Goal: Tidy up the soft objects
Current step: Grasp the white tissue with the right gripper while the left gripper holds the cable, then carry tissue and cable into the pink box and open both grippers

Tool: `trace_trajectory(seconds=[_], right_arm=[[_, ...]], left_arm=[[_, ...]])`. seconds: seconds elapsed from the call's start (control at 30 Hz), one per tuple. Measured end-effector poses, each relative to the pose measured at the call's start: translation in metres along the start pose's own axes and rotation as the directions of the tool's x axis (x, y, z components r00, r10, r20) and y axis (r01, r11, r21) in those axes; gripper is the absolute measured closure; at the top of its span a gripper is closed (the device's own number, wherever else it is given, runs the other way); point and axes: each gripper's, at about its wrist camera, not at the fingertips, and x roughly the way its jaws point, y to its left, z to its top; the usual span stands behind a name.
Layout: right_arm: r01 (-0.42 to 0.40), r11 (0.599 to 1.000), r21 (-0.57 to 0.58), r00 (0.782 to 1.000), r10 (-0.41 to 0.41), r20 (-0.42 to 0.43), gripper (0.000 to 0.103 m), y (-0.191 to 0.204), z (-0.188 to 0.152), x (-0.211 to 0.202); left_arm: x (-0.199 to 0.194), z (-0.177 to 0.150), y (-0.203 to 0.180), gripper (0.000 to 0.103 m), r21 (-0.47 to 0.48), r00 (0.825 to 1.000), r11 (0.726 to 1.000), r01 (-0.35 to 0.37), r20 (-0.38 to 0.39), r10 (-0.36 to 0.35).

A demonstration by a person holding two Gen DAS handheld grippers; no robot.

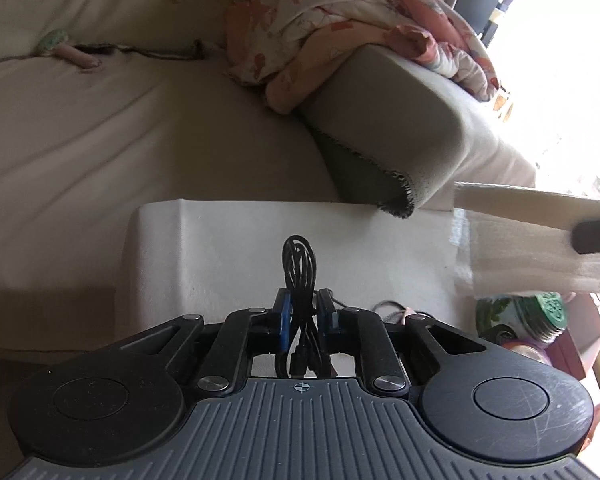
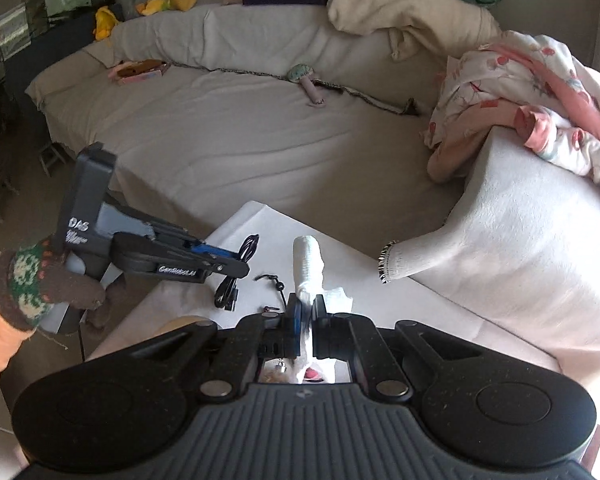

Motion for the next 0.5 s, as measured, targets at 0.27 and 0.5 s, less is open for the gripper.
trace_trajectory(seconds=[0.27,0.5], right_arm=[[0.024,0.999,0.021,0.999,-0.025,0.041,0.098,0.004,-0.002,-0.021],[0.048,0.998,0.037,0.975,-0.055,0.215,0.098,0.009,-0.006,-0.101]], left_arm=[[-0.059,0.004,-0.023,0.087,0.046,0.995,0.999,-0.01,0.103,0.005],[-0.149,0.022,-0.08,0.087,0.123,0.963,0.991,-0.054,0.268,0.02]])
